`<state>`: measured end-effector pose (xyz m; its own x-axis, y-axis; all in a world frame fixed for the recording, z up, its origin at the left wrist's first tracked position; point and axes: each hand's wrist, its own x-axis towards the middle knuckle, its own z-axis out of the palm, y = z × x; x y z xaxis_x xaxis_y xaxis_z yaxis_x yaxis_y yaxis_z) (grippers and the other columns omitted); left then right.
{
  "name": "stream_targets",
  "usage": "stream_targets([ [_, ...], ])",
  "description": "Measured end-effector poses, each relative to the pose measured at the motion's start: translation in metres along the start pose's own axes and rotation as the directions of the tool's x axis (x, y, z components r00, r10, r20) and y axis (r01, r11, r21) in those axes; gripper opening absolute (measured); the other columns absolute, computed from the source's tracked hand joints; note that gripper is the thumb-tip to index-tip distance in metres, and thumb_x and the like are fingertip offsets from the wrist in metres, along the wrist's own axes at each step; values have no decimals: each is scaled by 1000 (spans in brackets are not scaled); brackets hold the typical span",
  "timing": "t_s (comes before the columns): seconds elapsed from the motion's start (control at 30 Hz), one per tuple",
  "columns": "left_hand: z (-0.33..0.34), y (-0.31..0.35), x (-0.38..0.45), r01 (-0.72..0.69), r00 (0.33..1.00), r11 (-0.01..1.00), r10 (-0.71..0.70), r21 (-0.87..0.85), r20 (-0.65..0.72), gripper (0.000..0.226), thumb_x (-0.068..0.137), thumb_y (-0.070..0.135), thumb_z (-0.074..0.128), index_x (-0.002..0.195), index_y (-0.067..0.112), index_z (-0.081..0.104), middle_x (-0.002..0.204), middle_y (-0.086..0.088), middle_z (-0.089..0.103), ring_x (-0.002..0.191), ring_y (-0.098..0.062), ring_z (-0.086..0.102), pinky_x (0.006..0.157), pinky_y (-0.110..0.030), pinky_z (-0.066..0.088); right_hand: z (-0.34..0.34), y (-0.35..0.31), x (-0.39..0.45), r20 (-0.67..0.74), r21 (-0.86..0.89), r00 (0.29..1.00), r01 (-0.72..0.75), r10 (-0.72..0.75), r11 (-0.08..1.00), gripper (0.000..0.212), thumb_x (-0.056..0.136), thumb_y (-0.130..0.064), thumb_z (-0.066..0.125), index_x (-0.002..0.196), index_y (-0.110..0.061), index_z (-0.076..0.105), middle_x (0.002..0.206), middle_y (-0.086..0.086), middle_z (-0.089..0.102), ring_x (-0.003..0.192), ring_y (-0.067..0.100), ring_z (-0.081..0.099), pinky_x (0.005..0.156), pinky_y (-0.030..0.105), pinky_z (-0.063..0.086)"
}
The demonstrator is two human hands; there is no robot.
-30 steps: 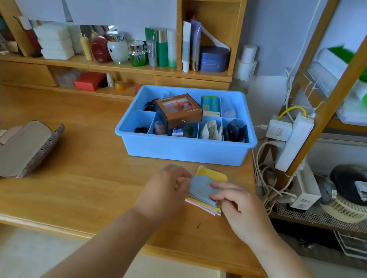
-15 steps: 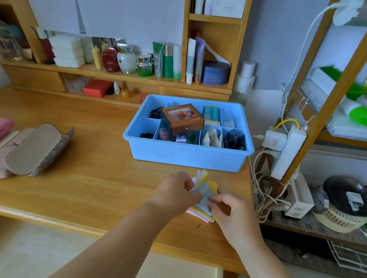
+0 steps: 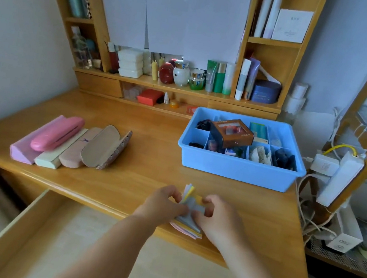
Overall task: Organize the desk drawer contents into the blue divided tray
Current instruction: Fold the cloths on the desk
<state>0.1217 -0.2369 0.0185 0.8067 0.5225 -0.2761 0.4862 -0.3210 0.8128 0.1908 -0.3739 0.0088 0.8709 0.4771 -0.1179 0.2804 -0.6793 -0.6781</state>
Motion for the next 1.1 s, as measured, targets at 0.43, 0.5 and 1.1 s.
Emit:
stream_targets([
  [0.43, -9, 17, -33, -85, 986, 707, 162, -702, 43, 35, 78, 5, 72, 106, 14, 53, 101, -11, 70, 87, -23, 68, 68, -31, 55, -20, -10, -8, 384, 855, 923, -340, -38, 391, 23, 79, -17, 68, 101, -11, 69, 91, 9, 73, 81, 20, 69, 75, 36, 55],
  [0.5, -12, 18, -38, -19, 987, 766, 118, -642, 111, 34, 85, 18, 68, 117, 12, 56, 105, -9, 71, 94, -23, 69, 74, -31, 56, -19, -13, -11, 312, 846, 950, -265, -28, 463, 13, 87, -12, 62, 98, -12, 70, 93, 10, 73, 85, 21, 67, 79, 38, 52],
  [1.1, -21, -15, -33, -157, 986, 779, 89, -608, -140, 12, 83, 22, 71, 92, 18, 64, 86, -6, 69, 71, -14, 63, 62, -28, 51, 10, -38, -13, 325, 845, 944, -259, -63, 469, 18, 93, -5, 51, 99, -9, 67, 83, 12, 73, 74, 24, 69, 59, 33, 55],
])
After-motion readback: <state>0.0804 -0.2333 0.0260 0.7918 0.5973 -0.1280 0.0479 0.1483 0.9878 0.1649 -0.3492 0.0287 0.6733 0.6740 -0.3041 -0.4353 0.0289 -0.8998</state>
